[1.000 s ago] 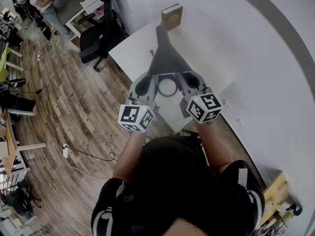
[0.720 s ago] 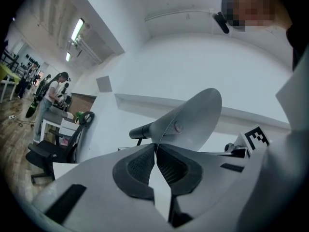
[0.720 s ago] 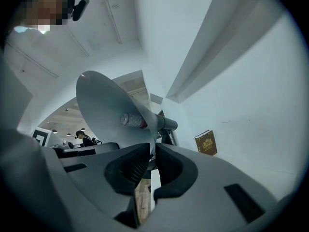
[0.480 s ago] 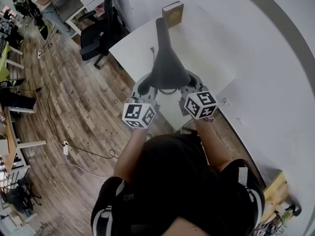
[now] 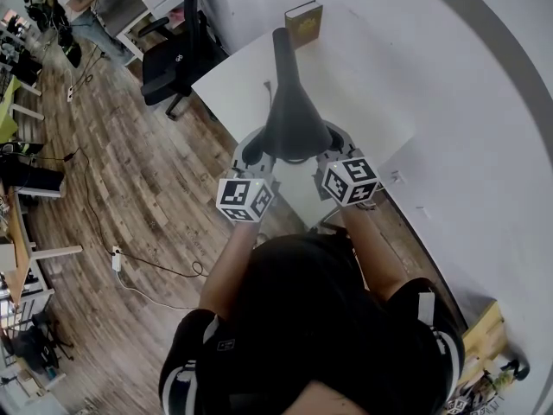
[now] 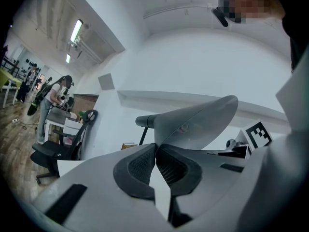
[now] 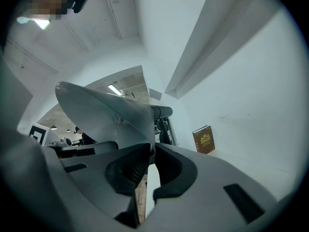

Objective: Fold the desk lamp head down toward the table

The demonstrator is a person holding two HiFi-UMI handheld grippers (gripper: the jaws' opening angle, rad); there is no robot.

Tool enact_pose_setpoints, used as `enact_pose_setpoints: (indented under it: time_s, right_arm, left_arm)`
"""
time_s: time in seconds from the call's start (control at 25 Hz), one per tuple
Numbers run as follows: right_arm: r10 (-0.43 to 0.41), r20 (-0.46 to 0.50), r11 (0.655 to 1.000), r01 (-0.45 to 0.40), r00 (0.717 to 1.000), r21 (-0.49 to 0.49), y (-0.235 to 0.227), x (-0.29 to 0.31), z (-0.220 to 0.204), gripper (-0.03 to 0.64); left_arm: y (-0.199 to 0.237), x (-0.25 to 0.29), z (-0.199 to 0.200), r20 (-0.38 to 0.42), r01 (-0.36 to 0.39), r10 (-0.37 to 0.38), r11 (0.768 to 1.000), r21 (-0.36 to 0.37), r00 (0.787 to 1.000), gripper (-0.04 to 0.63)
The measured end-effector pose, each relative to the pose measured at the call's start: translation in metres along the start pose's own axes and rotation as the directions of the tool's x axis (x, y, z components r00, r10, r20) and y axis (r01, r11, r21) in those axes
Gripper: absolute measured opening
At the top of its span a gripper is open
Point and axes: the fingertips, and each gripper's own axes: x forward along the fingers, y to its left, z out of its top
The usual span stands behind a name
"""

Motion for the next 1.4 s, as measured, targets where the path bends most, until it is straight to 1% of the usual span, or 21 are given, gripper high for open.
enact_pose_setpoints:
  time_s: [0.16, 0.28, 0.36, 0.48, 0.56, 0.64, 0.72, 0.76, 0.88, 0.96, 1.04, 1.12, 1.24, 1.32, 1.4]
  right_arm:
    - [-0.013, -0.023, 0.998, 0.011, 1.0, -0.056, -0.002, -0.002, -0.002, 0.06]
    - [-0.029, -0.052, 0.995, 0.024, 0.998, -0.094, -0.002, -0.008, -0.004, 0.135]
    - [-0.034, -0.072, 0.992, 0.025, 0.997, -0.126, -0.002, -0.014, -0.005, 0.172]
    - [-0.04, -0.092, 0.976, 0.019, 0.995, -0.219, 0.001, -0.026, -0.003, 0.207]
    - [-0.043, -0.1, 0.952, 0.01, 0.994, -0.306, 0.005, -0.034, 0.004, 0.227]
    - [-0.043, -0.107, 0.917, -0.004, 0.993, -0.399, 0.011, -0.042, 0.014, 0.245]
    - [-0.035, -0.112, 0.869, -0.025, 0.993, -0.495, 0.019, -0.048, 0.026, 0.255]
    - [-0.031, -0.113, 0.837, -0.036, 0.993, -0.545, 0.023, -0.051, 0.032, 0.259]
    - [-0.026, -0.117, 0.728, -0.062, 0.993, -0.682, 0.034, -0.055, 0.046, 0.268]
    - [-0.036, -0.132, 0.661, -0.075, 0.991, -0.746, 0.04, -0.057, 0.052, 0.275]
    - [-0.039, -0.158, 0.608, -0.102, 0.987, -0.787, 0.045, -0.056, 0.055, 0.275]
    - [-0.021, -0.188, 0.572, -0.142, 0.982, -0.808, 0.051, -0.052, 0.054, 0.273]
    - [0.004, -0.233, 0.536, -0.199, 0.972, -0.821, 0.057, -0.045, 0.045, 0.272]
    - [0.014, -0.247, 0.525, -0.217, 0.969, -0.823, 0.06, -0.04, 0.041, 0.259]
    - [0.017, -0.239, 0.523, -0.212, 0.971, -0.825, 0.061, -0.038, 0.042, 0.247]
  left_arm:
    - [0.0, 0.002, -0.001, -0.002, 0.001, -0.001, 1.0, 0.001, 1.0, 0.028]
    - [0.0, 0.001, 0.002, 0.002, 0.003, -0.003, 1.0, 0.004, 1.0, 0.028]
    - [0.0, 0.001, 0.003, 0.004, 0.006, -0.006, 1.0, 0.007, 1.0, 0.028]
    - [0.001, 0.0, 0.003, 0.007, 0.009, -0.009, 1.0, 0.01, 1.0, 0.028]
    - [0.001, 0.001, 0.003, 0.009, 0.011, -0.011, 1.0, 0.011, 1.0, 0.028]
    - [0.001, 0.001, 0.004, 0.01, 0.014, -0.015, 1.0, 0.011, 1.0, 0.028]
    - [0.002, 0.002, 0.004, 0.01, 0.019, -0.019, 1.0, 0.012, 1.0, 0.028]
    - [0.002, 0.002, 0.005, 0.009, 0.021, -0.022, 1.0, 0.014, 1.0, 0.028]
    - [0.002, 0.001, 0.004, 0.01, 0.026, -0.026, 1.0, 0.014, 1.0, 0.028]
    - [0.003, 0.0, 0.003, 0.008, 0.027, -0.028, 1.0, 0.014, 1.0, 0.028]
    - [0.003, 0.0, 0.003, 0.008, 0.029, -0.029, 0.999, 0.015, 1.0, 0.028]
    - [0.003, 0.0, 0.004, 0.008, 0.03, -0.031, 0.999, 0.016, 0.999, 0.029]
    - [0.003, 0.001, 0.002, 0.006, 0.034, -0.034, 0.999, 0.017, 0.999, 0.028]
    - [0.003, 0.002, 0.001, 0.005, 0.036, -0.036, 0.999, 0.015, 0.999, 0.028]
    - [0.003, 0.002, 0.002, 0.004, 0.036, -0.036, 0.999, 0.014, 0.999, 0.028]
